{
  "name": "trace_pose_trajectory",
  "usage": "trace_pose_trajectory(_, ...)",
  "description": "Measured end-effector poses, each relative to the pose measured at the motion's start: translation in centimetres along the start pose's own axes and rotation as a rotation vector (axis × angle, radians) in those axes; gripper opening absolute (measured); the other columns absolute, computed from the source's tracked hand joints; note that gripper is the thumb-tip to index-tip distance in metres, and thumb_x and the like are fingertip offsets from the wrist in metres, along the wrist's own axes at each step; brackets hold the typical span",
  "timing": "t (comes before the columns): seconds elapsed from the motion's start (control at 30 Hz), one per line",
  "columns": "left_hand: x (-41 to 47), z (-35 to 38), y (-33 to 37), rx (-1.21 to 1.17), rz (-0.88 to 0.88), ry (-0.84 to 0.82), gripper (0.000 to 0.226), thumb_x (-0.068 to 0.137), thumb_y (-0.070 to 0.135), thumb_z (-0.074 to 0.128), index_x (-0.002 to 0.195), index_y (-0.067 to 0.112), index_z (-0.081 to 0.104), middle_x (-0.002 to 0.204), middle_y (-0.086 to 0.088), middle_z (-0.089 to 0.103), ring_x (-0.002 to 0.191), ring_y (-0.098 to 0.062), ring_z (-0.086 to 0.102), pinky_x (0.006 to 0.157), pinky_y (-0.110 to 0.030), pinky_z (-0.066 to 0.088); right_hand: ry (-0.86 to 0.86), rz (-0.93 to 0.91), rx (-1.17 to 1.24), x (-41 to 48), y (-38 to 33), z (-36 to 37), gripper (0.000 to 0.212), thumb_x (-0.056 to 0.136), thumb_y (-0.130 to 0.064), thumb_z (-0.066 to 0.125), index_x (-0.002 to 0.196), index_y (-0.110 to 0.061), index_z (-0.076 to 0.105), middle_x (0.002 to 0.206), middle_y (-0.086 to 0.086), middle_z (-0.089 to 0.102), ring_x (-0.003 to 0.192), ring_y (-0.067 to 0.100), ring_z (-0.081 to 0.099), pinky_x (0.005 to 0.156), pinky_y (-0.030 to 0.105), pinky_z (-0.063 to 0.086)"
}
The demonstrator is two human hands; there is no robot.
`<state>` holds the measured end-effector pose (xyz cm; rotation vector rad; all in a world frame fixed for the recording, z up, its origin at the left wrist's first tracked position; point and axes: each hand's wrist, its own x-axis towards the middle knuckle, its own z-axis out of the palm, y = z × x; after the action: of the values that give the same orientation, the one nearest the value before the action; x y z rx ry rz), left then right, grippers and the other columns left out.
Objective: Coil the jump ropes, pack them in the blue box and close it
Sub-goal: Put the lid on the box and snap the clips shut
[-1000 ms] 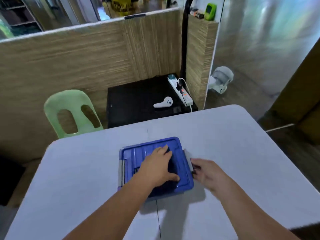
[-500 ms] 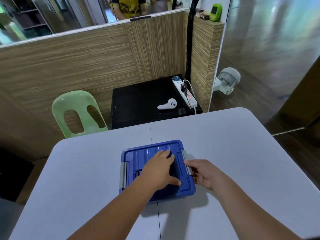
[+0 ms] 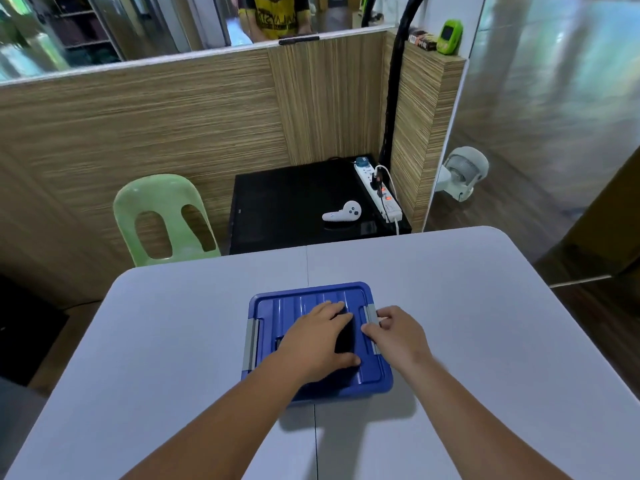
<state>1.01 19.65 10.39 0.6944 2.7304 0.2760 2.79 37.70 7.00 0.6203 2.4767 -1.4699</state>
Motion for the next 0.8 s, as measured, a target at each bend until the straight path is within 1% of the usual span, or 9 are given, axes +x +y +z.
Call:
trace_pose_trajectory(0.07, -1.1, 0.5, -1.4, -0.090, -0.009, 0.088, 0.083, 0.089, 0.065, 0.062, 0.159, 0.031, 0.031, 0.169, 0.011, 0.019, 0.157, -0.012, 0.009, 0.125, -0.042, 0.026, 0.015, -0.076, -0.056, -0.8, 0.1, -0.2, 0.045, 0.088, -0.036, 0.073, 0.128, -0.023, 0.056, 0.110, -0.010, 0.067, 0.092, 0.011, 0.065, 0.080, 0.028, 0.052)
trace_pose_trajectory(0.17, -3.4, 1.3, -3.5, -0.181, -0.072, 0.200, 0.082, 0.090, 0.067, 0.061, 0.158, 0.032, 0.033, 0.168, 0.013, 0.020, 0.157, -0.011, 0.010, 0.126, -0.039, 0.023, 0.007, -0.166, -0.097, -2.3, 0.1, -0.5, 0.065, 0.086, -0.039, 0.076, 0.144, -0.025, 0.050, 0.139, -0.007, 0.058, 0.113, 0.016, 0.064, 0.097, 0.035, 0.052)
trace_pose_trajectory(0.23, -5.1, 1.9, -4.5, -0.243, -0.133, 0.261, 0.085, 0.088, 0.068, 0.062, 0.159, 0.032, 0.032, 0.168, 0.013, 0.018, 0.157, -0.011, 0.010, 0.127, -0.037, 0.021, -0.020, -0.195, -0.098, -3.5, -0.1, -0.7, 0.077, 0.085, -0.039, 0.078, 0.152, -0.024, 0.041, 0.148, -0.010, 0.050, 0.126, 0.015, 0.056, 0.104, 0.033, 0.047)
trace_pose_trajectory(0.3, -6.8, 2.5, -5.4, -0.301, -0.201, 0.305, 0.091, 0.085, 0.069, 0.065, 0.160, 0.032, 0.029, 0.169, 0.011, 0.014, 0.157, -0.011, 0.007, 0.128, -0.036, 0.019, -0.033, -0.256, -0.116, -4.7, 0.0, -0.8, 0.083, 0.083, -0.035, 0.082, 0.152, -0.029, 0.038, 0.142, -0.019, 0.047, 0.125, 0.008, 0.051, 0.104, 0.028, 0.043)
trace_pose_trajectory(0.37, -8.3, 3.2, -6.0, -0.333, -0.255, 0.336, 0.100, 0.081, 0.072, 0.067, 0.162, 0.032, 0.023, 0.170, 0.010, 0.005, 0.157, -0.011, 0.003, 0.128, -0.034, 0.016, -0.079, -0.285, -0.128, -5.7, 0.3, -0.9, 0.077, 0.079, -0.035, 0.085, 0.138, -0.047, 0.038, 0.127, -0.038, 0.046, 0.116, -0.003, 0.052, 0.093, 0.017, 0.044)
trace_pose_trajectory(0.43, -9.6, 3.9, -6.4, -0.370, -0.316, 0.332, 0.112, 0.076, 0.076, 0.068, 0.163, 0.036, 0.011, 0.170, 0.011, -0.006, 0.157, -0.011, -0.003, 0.128, -0.035, 0.017, -0.112, -0.287, -0.152, -6.5, 0.6, -0.5, 0.077, 0.072, -0.045, 0.088, 0.131, -0.056, 0.040, 0.123, -0.041, 0.050, 0.114, -0.009, 0.056, 0.087, 0.010, 0.047)
trace_pose_trajectory(0.5, -10.5, 4.3, -6.7, -0.417, -0.380, 0.311, 0.121, 0.071, 0.081, 0.067, 0.163, 0.038, 0.000, 0.171, 0.008, -0.010, 0.157, -0.012, -0.007, 0.127, -0.039, 0.020, -0.119, -0.278, -0.165, -6.9, 1.4, 0.2, 0.103, 0.062, -0.065, 0.087, 0.148, -0.049, 0.033, 0.142, -0.031, 0.046, 0.129, -0.002, 0.052, 0.102, 0.028, 0.052)
trace_pose_trajectory(0.57, -11.2, 4.6, -6.9, -0.468, -0.402, 0.312, 0.126, 0.068, 0.080, 0.069, 0.162, 0.039, -0.003, 0.171, 0.005, -0.008, 0.157, -0.013, -0.006, 0.126, -0.040, 0.023, -0.123, -0.284, -0.197, -6.8, 2.1, 0.8, 0.121, 0.057, -0.074, 0.083, 0.156, -0.038, 0.023, 0.154, -0.019, 0.041, 0.139, 0.009, 0.048, 0.110, 0.043, 0.049)
trace_pose_trajectory(0.8, -11.9, 4.7, -7.1, -0.473, -0.338, 0.304, 0.130, 0.072, 0.068, 0.079, 0.162, 0.038, -0.011, 0.171, 0.005, -0.010, 0.156, -0.011, -0.003, 0.123, -0.033, 0.023, -0.124, -0.312, -0.279, -6.9, 2.4, 1.1, 0.119, 0.056, -0.067, 0.083, 0.154, -0.043, 0.021, 0.157, -0.012, 0.041, 0.137, 0.014, 0.050, 0.108, 0.045, 0.050)
